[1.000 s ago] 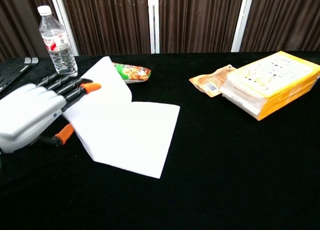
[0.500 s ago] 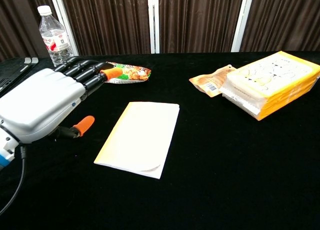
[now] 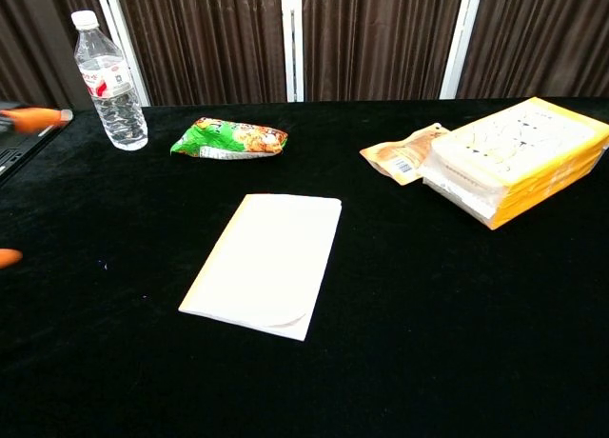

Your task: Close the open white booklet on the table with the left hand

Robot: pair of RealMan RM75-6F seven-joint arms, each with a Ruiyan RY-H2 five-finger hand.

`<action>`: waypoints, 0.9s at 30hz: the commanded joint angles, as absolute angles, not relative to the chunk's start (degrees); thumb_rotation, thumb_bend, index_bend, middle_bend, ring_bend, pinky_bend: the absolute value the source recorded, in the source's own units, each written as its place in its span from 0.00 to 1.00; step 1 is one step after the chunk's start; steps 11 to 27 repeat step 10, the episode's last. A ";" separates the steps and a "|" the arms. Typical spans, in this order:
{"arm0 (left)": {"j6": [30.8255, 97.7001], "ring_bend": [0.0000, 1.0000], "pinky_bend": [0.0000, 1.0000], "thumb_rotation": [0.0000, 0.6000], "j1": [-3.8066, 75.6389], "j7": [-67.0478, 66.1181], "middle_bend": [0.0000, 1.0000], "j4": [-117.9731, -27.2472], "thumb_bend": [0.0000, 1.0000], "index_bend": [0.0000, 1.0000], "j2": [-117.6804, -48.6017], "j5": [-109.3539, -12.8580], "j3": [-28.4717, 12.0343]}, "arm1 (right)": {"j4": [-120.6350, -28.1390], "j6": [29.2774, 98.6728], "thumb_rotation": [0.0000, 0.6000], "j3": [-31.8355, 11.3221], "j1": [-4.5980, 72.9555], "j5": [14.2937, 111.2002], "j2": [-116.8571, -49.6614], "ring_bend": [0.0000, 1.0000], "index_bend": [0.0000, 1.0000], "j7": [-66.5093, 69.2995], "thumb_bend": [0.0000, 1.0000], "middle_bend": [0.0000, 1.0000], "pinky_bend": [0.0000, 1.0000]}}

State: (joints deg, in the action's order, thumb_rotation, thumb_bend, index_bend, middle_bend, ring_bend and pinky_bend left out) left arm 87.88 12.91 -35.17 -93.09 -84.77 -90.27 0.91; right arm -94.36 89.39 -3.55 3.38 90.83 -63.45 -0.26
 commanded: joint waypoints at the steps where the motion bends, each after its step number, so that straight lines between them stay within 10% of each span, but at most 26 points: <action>1: 91.69 0.00 0.00 1.00 9.07 -31.05 0.00 -95.31 0.18 0.00 -80.12 -89.43 2.62 | -94.33 89.13 1.00 -3.21 3.53 91.38 -63.64 0.00 0.00 -1.10 0.08 0.00 0.00; 27: 95.35 0.00 0.00 1.00 5.05 -23.73 0.00 -97.27 0.19 0.00 -74.41 -89.03 3.37 | -94.49 88.21 1.00 -2.54 3.88 92.11 -64.28 0.00 0.00 -2.60 0.08 0.00 0.00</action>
